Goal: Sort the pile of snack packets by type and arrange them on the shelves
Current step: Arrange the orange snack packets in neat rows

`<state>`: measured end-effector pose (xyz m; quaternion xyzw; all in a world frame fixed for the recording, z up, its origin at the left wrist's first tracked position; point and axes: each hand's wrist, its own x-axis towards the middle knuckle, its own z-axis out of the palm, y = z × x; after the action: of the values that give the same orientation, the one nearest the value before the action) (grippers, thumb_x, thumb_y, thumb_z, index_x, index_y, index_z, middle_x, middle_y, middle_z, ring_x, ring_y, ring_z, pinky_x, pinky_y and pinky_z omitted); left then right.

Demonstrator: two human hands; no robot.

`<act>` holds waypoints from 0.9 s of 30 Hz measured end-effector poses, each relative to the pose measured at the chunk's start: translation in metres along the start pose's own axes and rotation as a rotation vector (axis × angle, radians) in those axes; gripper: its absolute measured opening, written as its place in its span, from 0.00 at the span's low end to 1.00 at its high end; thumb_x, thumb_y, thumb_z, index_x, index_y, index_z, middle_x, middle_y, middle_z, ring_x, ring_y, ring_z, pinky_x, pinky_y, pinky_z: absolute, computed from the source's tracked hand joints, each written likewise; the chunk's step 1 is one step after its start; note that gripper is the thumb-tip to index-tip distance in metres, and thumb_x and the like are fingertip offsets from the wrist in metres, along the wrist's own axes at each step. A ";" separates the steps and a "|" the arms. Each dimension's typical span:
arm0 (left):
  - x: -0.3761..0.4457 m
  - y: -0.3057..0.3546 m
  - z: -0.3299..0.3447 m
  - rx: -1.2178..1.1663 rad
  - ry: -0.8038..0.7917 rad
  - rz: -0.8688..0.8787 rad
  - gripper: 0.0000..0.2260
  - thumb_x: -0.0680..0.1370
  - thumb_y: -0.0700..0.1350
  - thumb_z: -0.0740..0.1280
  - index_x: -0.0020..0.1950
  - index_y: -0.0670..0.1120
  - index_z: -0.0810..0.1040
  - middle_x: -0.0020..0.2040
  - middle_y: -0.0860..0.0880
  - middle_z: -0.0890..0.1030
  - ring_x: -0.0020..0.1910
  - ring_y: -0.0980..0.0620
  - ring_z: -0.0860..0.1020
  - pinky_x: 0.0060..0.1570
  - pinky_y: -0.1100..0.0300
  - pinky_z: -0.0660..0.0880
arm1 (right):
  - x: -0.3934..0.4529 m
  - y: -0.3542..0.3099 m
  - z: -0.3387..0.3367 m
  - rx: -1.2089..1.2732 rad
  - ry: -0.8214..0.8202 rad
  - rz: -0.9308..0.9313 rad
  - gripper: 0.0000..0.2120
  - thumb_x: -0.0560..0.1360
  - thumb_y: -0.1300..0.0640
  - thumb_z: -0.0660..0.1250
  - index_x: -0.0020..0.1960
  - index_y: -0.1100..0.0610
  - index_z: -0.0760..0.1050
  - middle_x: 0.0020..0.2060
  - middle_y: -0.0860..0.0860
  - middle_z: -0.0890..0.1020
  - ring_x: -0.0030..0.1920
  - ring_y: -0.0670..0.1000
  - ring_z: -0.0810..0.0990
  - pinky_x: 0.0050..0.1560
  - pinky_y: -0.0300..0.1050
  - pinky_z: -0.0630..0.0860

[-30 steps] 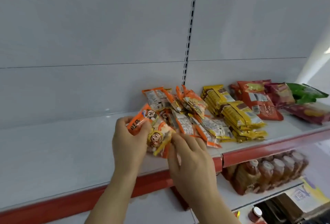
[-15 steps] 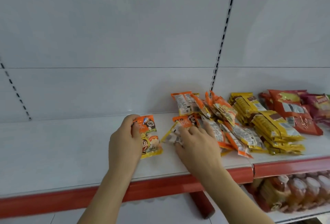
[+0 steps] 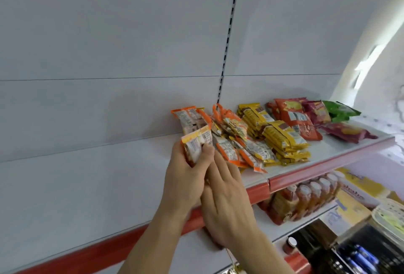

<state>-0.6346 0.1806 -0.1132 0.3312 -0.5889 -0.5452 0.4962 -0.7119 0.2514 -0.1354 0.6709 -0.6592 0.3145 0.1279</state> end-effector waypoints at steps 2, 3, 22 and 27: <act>0.005 -0.004 0.009 0.019 0.020 0.025 0.08 0.81 0.52 0.69 0.60 0.54 0.77 0.52 0.55 0.87 0.51 0.57 0.86 0.55 0.46 0.82 | -0.007 0.012 -0.022 0.173 0.016 0.098 0.28 0.80 0.56 0.49 0.81 0.53 0.56 0.78 0.43 0.61 0.78 0.40 0.56 0.75 0.38 0.57; 0.007 -0.004 0.013 -0.003 0.023 0.021 0.08 0.82 0.53 0.68 0.60 0.55 0.77 0.53 0.55 0.87 0.51 0.55 0.86 0.55 0.44 0.82 | -0.010 0.020 -0.030 0.204 0.039 0.166 0.29 0.79 0.55 0.51 0.81 0.49 0.55 0.77 0.39 0.60 0.76 0.36 0.56 0.73 0.32 0.55; 0.006 -0.007 0.080 0.396 0.279 0.053 0.17 0.84 0.49 0.64 0.72 0.53 0.64 0.49 0.60 0.79 0.37 0.63 0.79 0.30 0.72 0.73 | 0.017 0.166 -0.082 0.010 0.161 0.079 0.10 0.80 0.58 0.66 0.59 0.55 0.82 0.50 0.47 0.85 0.45 0.52 0.83 0.38 0.50 0.81; 0.004 -0.002 0.094 0.332 0.301 0.059 0.16 0.84 0.55 0.61 0.71 0.52 0.66 0.48 0.61 0.79 0.41 0.66 0.81 0.38 0.66 0.77 | 0.003 0.147 -0.063 0.116 0.327 -0.092 0.13 0.81 0.59 0.63 0.62 0.56 0.81 0.61 0.50 0.82 0.59 0.52 0.82 0.51 0.45 0.82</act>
<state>-0.7247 0.2063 -0.1060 0.4685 -0.5994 -0.3704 0.5330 -0.8700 0.2712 -0.1207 0.6465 -0.5789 0.4509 0.2088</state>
